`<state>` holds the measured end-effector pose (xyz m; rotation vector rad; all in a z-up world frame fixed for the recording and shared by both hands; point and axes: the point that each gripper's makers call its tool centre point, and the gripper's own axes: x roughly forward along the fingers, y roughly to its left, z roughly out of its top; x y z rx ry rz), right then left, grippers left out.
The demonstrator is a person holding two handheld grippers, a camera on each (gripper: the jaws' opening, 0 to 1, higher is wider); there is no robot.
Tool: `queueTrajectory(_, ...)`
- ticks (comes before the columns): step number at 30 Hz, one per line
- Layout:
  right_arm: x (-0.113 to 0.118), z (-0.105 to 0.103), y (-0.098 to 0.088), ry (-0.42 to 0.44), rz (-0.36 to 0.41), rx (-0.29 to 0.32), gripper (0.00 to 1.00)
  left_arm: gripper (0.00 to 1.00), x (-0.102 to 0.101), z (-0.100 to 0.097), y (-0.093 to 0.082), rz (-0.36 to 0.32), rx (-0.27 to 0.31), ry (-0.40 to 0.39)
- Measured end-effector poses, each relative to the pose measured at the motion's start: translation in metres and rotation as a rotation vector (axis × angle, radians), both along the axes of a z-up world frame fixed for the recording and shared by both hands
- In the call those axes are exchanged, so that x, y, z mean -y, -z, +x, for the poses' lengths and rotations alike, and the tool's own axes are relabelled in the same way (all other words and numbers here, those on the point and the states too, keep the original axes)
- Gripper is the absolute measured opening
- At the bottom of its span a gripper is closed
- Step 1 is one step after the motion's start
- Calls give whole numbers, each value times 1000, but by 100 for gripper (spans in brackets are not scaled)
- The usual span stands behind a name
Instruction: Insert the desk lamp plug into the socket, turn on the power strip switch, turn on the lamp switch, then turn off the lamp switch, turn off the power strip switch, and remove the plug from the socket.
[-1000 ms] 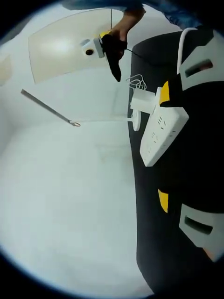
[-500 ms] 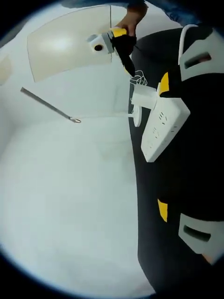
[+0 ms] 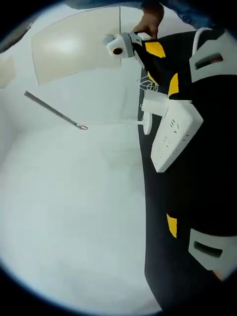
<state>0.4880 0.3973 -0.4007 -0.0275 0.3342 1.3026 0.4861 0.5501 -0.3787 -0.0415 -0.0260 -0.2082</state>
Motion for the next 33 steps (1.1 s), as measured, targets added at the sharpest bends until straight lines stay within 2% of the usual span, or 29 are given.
queueTrajectory(7,-11,-3,8,30,-6,-31,54,89,2,-1,1,2,-3,1)
queueTrajectory(15,-7,12,14,96,-31,14,53,89,1,-2,1,-14,-3,-4)
queueTrajectory(19,-9,13,21,101,-42,8,53,88,-2,-2,0,-29,0,-11)
queueTrajectory(33,-21,10,19,113,-26,-13,52,87,-11,0,0,-41,3,-7)
